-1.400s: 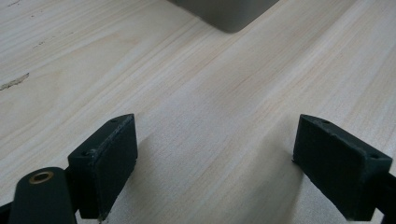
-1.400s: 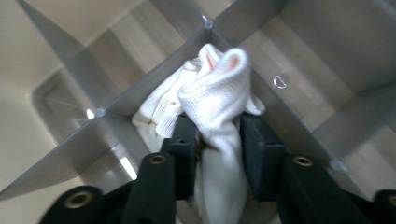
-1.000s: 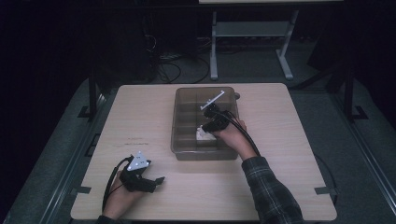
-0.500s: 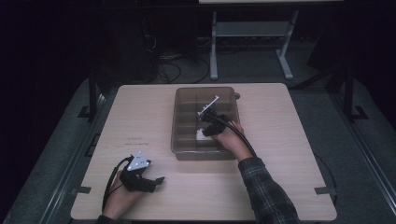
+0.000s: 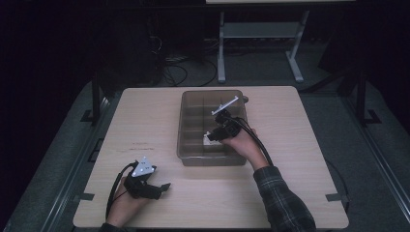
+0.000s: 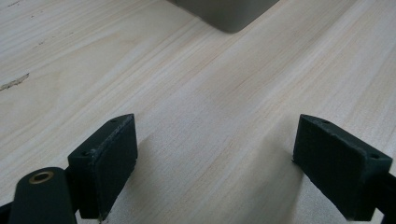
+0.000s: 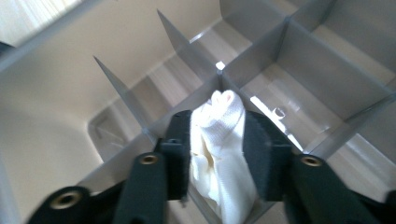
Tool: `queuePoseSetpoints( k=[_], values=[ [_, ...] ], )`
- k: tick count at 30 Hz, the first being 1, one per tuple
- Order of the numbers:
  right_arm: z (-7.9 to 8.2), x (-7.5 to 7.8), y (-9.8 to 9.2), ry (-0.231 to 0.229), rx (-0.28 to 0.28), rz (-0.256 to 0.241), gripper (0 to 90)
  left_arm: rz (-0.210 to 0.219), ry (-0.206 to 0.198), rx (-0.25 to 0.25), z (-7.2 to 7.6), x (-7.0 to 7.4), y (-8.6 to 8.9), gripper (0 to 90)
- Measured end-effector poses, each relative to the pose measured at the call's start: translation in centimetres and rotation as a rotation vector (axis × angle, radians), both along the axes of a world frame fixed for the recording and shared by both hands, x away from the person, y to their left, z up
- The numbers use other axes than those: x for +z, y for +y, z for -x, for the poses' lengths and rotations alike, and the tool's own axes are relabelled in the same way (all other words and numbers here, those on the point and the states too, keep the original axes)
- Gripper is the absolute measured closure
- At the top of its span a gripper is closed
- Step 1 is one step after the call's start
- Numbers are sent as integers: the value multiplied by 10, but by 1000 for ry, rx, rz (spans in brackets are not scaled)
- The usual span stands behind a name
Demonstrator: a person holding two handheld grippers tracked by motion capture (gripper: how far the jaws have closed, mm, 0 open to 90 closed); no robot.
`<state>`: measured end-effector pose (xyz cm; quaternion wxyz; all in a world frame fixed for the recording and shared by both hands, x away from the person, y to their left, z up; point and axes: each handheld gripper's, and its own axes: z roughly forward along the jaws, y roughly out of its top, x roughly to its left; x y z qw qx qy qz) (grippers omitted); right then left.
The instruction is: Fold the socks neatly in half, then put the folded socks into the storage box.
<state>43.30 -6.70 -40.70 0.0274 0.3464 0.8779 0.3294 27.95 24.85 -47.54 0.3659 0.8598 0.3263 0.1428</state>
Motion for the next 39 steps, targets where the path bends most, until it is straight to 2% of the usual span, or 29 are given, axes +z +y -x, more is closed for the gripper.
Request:
queuePoseSetpoints(
  k=[1, 4, 7, 14, 19, 23, 25, 29, 31, 35, 37, 39],
  values=[
    [0, 0, 0, 0, 0, 0, 567, -1, 2, 0, 0, 0, 0, 132],
    [3, 7, -6, -12, -7, -38, 500, 0, 0, 1, 0, 0, 0, 132],
    [8, 15, -10, -27, -18, -53, 432, -1, 1, -1, 0, 0, 0, 132],
    [21, 30, -24, -63, -30, -61, 339, 4, 1, 3, 0, 0, 0, 132],
    [33, 36, -33, -100, -48, -81, 227, 3, 0, 3, 0, 0, 0, 132],
    [37, 36, -40, -108, -57, -99, 171, 2, 0, 3, 0, 0, 0, 132],
    [41, 36, -47, -108, -78, -82, 136, 2, 0, 3, 0, 0, 0, 132],
    [45, 37, -53, -120, -80, -76, 88, 2, 0, 3, 0, 0, 0, 132],
    [50, 37, -62, -121, -105, -98, 25, 2, 0, 4, 0, 0, 0, 132],
    [54, 34, -72, -134, -126, -105, 6, 3, 1, 4, 0, 0, 0, 132],
    [61, 32, -84, -145, -139, -129, 7, 3, 1, 5, 0, 0, 0, 132],
    [63, 32, -87, -155, -143, -132, 6, 4, 1, 7, 0, 0, 0, 132]
  ],
)
